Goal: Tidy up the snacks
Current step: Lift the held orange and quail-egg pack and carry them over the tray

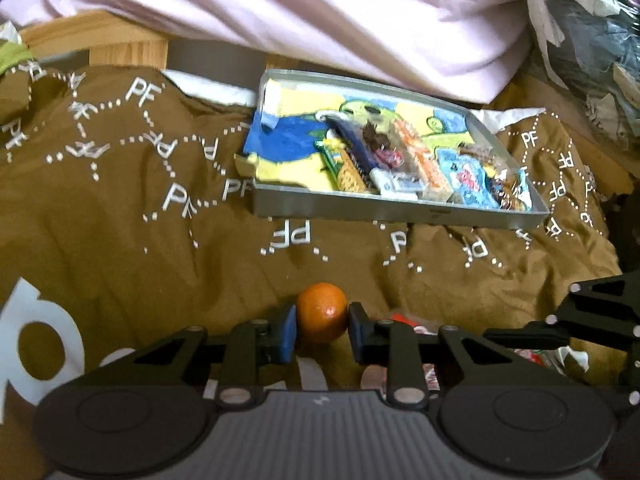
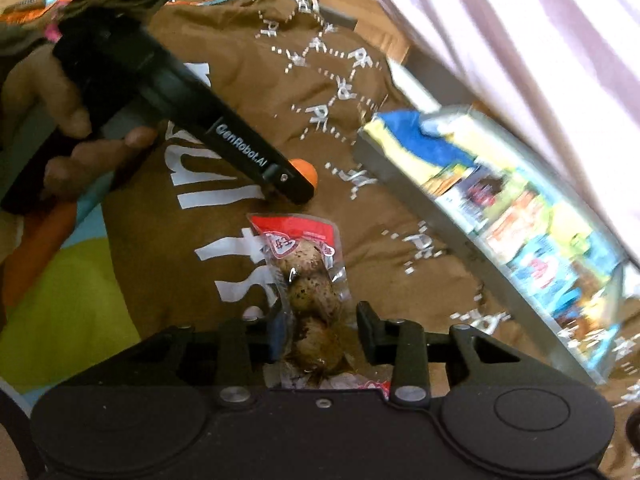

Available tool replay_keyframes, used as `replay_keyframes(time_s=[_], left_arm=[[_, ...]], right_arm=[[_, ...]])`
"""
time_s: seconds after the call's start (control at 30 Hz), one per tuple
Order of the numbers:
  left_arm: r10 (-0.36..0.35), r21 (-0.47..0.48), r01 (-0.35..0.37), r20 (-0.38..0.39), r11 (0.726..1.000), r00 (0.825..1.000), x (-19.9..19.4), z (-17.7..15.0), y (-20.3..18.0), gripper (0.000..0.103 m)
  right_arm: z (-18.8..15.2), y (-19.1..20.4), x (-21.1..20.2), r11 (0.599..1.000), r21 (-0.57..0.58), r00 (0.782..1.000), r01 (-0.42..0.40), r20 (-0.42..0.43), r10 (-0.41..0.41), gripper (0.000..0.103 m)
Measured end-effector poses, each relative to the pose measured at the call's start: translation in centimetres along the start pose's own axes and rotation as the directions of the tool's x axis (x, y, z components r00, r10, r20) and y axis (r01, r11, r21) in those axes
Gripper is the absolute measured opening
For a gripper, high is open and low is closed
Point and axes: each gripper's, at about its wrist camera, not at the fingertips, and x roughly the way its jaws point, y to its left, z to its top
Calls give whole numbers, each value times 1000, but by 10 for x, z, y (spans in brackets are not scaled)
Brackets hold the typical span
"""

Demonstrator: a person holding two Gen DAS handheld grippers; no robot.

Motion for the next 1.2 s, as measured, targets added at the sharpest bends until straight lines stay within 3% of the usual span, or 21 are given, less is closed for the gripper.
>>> replay_keyframes(time_s=[0.17,0.37,0.53,0.73,0.97,1.2], left_arm=[[24,12,-25,66,1000,998,-17,10,-9,30],[40,18,-42,140,999,989,-39,28,-23,30],[56,28,-62,174,998,983,-53,48,-33,30],[79,52,-95,256,994,963,-59,92,-41,30],[106,33,-122,306,992,946,-33,132,-41,30],[144,15,-154,282,988,949,12,152,-31,30]], right_arm=[[-3,-4,-22,994,-2,992,112,66,-111,37],[3,-29,-43,984,55,972,172,154,-179,37],[27,-46,-49,975,107,947,197,237,-217,37],[65,-76,-51,960,174,911,218,315,-264,38],[96,-112,-24,940,178,898,290,289,-332,38],[106,-152,19,926,192,906,326,215,-364,38]])
